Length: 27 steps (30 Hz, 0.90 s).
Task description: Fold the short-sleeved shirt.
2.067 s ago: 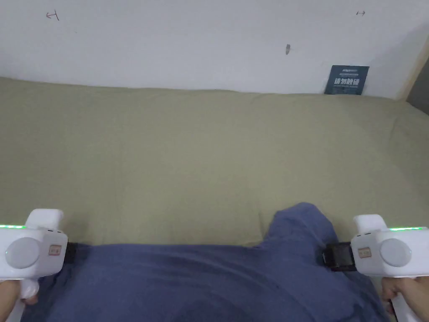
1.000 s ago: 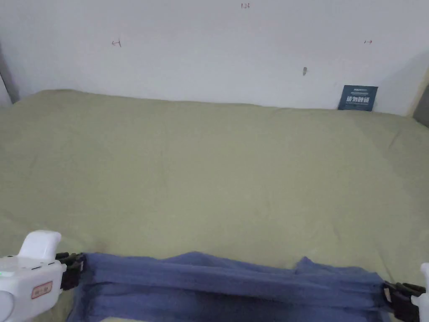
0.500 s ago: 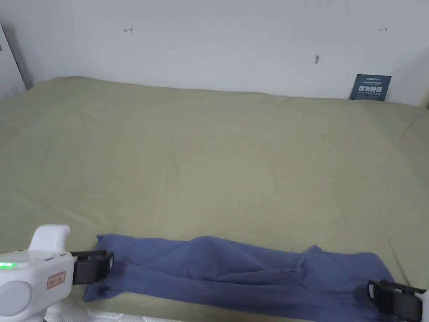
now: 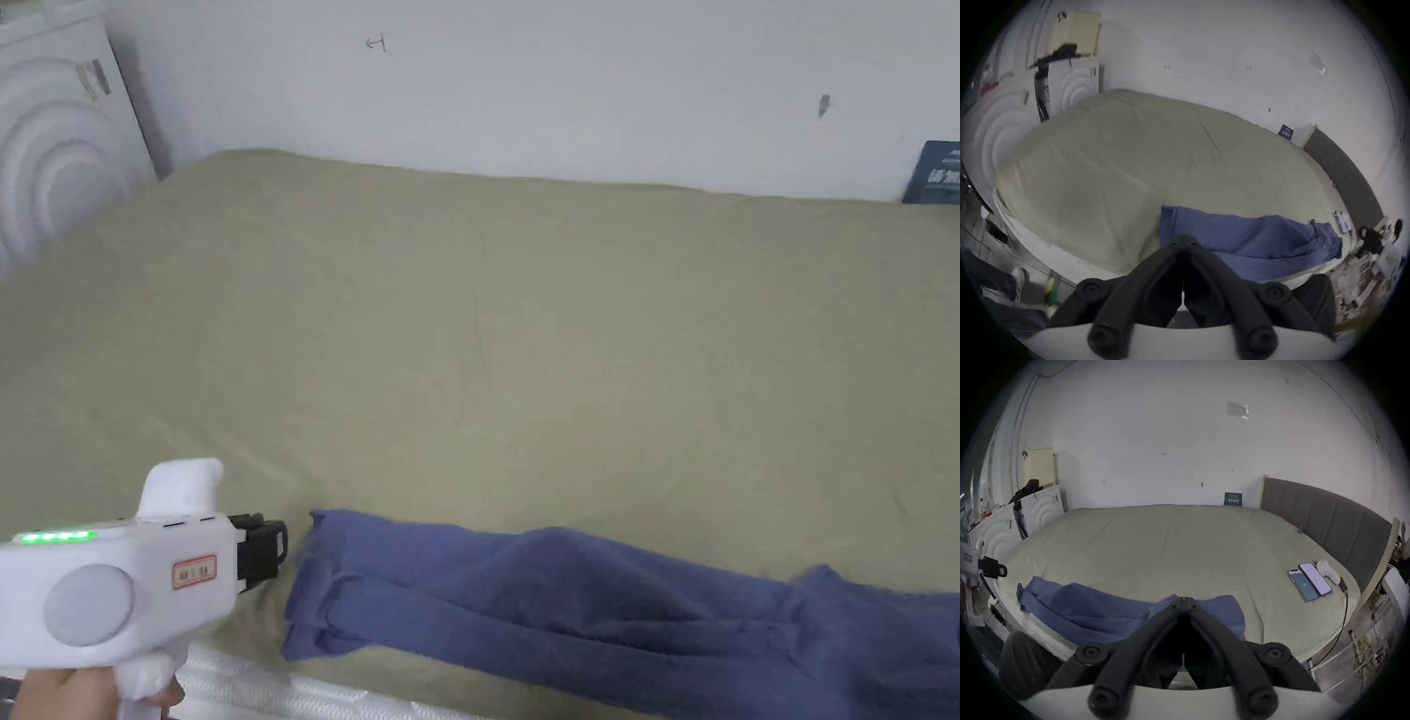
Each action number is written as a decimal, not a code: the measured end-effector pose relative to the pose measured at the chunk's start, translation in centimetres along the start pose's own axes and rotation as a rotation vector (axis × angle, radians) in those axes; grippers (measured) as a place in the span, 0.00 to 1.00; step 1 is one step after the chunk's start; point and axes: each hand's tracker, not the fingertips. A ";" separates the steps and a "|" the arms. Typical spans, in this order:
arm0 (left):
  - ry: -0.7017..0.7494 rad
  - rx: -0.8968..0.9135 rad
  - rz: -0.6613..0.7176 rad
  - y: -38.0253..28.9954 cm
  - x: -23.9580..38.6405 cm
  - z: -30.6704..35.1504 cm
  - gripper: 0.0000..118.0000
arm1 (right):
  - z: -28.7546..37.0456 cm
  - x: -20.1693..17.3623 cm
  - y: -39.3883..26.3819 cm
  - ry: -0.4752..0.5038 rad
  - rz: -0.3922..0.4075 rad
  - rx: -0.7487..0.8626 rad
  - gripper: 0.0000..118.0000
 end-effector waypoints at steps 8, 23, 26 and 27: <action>-0.306 -0.342 0.247 4.5 -6.9 -7.7 0.06 | -0.2 -2.4 0.9 0.024 0.018 0.017 0.00; -0.500 -0.451 0.297 2.3 -3.4 -11.8 1.00 | -2.0 -2.2 -0.1 0.052 -0.010 -0.072 0.00; -0.475 -0.450 0.267 2.6 -2.6 -11.7 0.97 | -1.6 -2.0 -0.3 0.048 -0.020 -0.075 0.00; -0.472 -0.451 0.258 2.7 -2.7 -11.6 0.95 | -1.5 -2.0 -0.4 0.050 -0.024 -0.074 0.00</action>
